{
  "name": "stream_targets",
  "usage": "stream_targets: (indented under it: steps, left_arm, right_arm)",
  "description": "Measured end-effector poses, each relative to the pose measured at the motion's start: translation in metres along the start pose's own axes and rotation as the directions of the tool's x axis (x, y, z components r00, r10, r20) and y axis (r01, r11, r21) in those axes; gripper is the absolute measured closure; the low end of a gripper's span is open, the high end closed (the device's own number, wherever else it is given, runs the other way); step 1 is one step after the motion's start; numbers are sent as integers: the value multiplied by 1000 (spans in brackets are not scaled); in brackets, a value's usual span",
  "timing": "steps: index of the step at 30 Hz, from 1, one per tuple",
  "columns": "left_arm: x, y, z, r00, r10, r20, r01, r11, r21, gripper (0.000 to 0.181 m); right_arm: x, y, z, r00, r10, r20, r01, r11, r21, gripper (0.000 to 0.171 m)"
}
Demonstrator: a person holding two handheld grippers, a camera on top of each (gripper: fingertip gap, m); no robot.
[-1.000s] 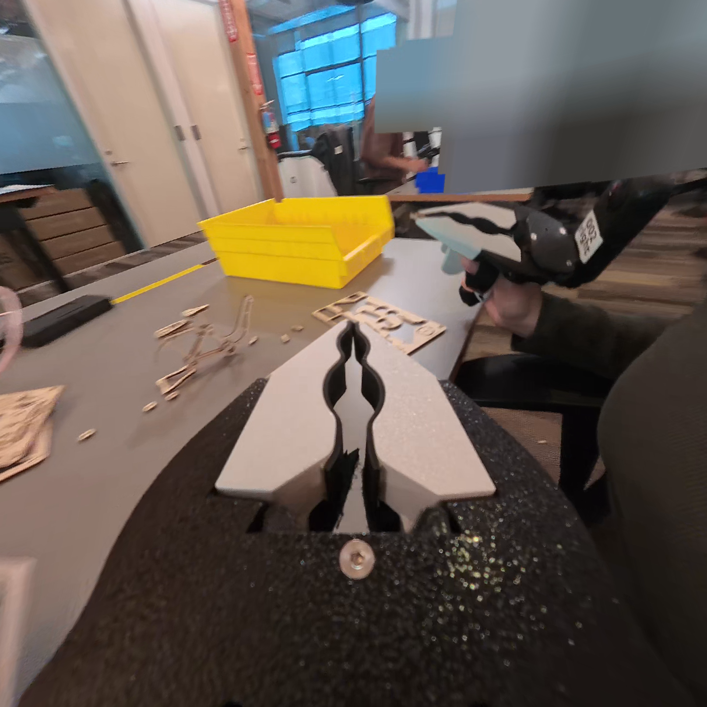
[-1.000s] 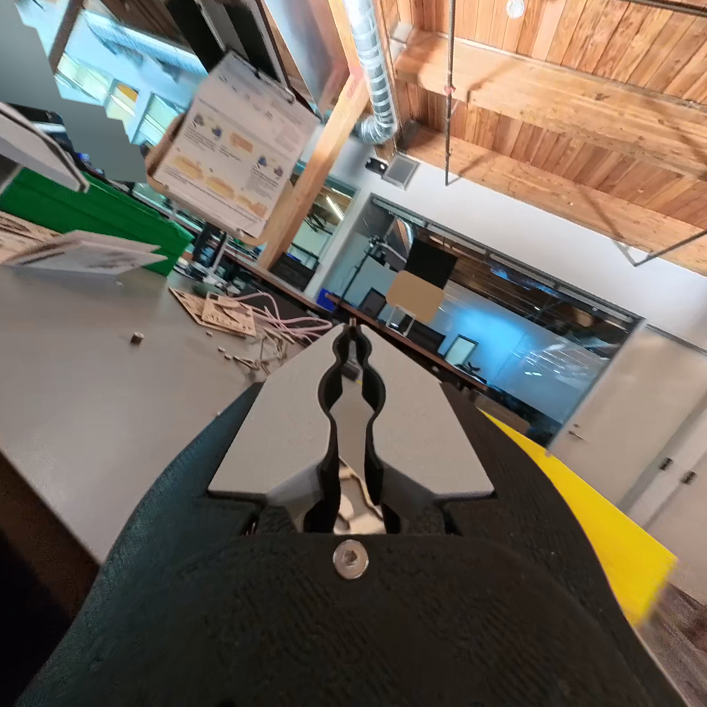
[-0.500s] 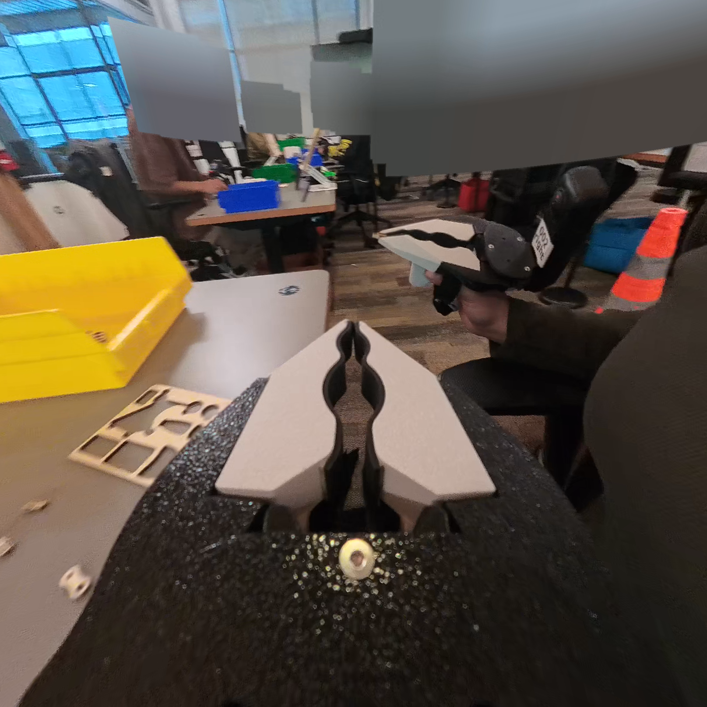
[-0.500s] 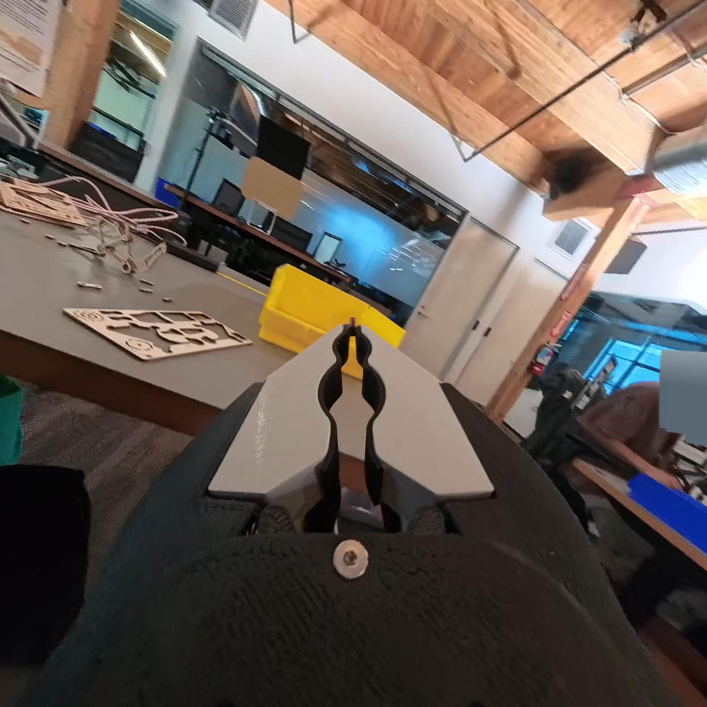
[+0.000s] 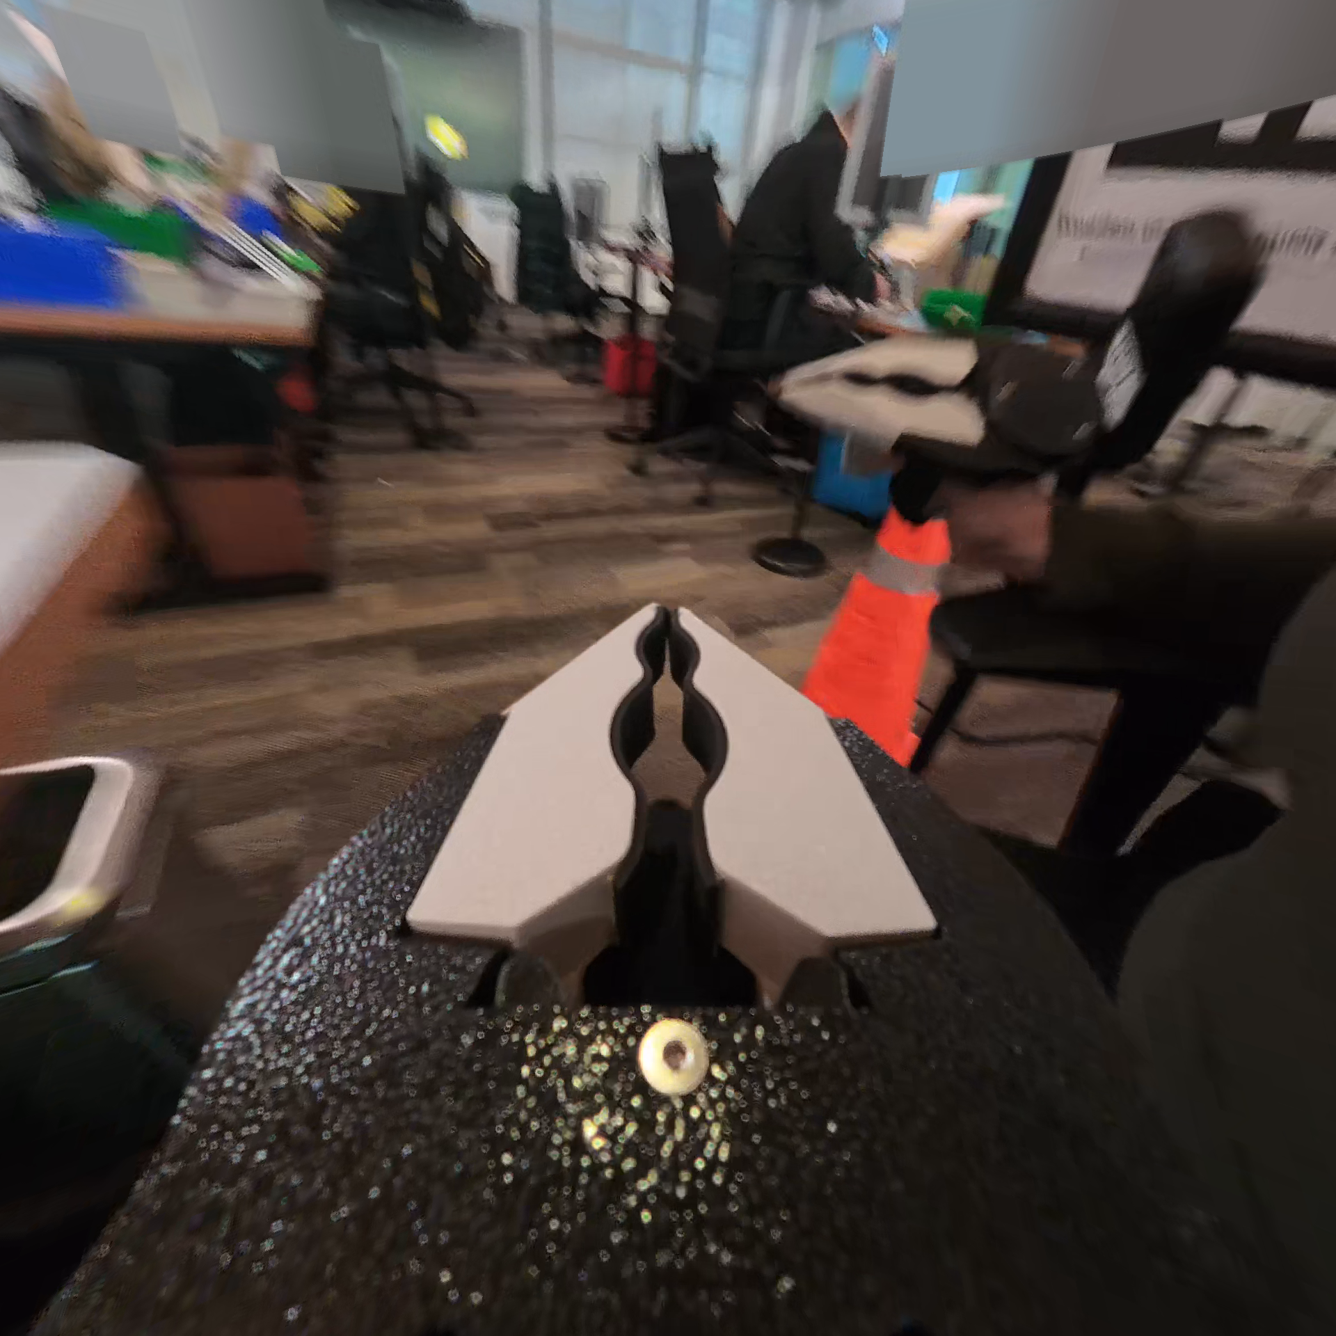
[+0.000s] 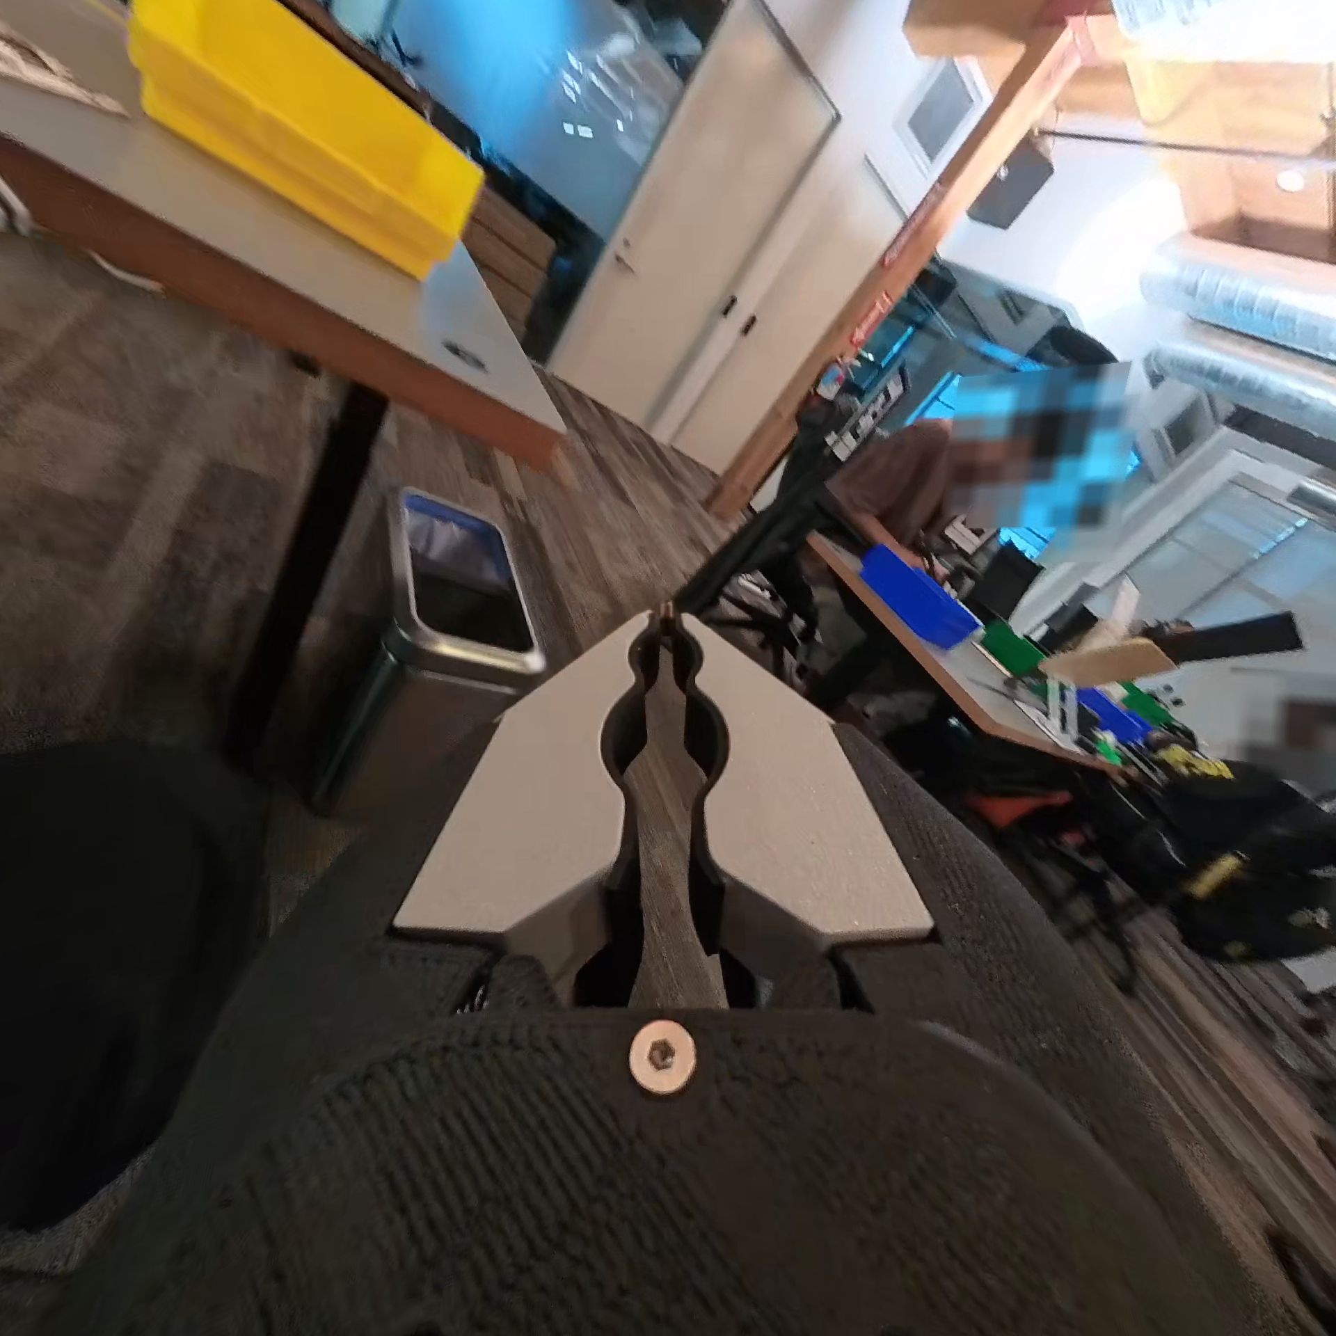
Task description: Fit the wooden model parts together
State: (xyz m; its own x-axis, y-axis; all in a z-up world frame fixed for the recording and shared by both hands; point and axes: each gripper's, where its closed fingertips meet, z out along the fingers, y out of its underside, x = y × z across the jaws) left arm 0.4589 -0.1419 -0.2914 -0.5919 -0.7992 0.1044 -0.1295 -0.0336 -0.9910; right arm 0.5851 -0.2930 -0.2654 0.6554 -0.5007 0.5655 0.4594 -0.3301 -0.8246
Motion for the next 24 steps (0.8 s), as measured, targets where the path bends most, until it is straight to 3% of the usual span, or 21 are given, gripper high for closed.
stream_targets:
  steps: [4, 7, 9, 12, 19, 22, 24]
  left_arm:
    - [-9, 70, 76, 991, -90, -96, 77, 988, -134, 181]
    - [-37, 122, 135, 978, -187, -93, 166, 966, -199, 181]
    - [-56, 149, 172, 971, -231, -69, 209, 949, -234, 180]
    - [-83, 204, 225, 960, -278, -27, 249, 897, -365, 162]
    - [-158, 408, 351, 981, -175, -87, 59, 688, -723, 126]
    - [-178, 486, 397, 961, -245, -132, 58, 640, -766, 126]
    - [-184, 527, 420, 939, -308, -155, 75, 622, -779, 133]
  right_arm:
    - [16, 21, -32, 998, -58, -4, 57, 996, -71, 170]
    - [13, 29, -39, 994, -99, 44, 103, 989, -106, 170]
    - [6, 36, -39, 994, -66, 90, 77, 989, -123, 170]
    - [10, 54, -37, 992, 64, 108, -46, 986, -161, 170]
    - [41, 147, -41, 964, 266, 4, -247, 900, -359, 170]
    - [42, 189, -31, 965, 262, -27, -245, 855, -458, 170]
    - [44, 208, -17, 925, 367, -96, -369, 811, -454, 170]
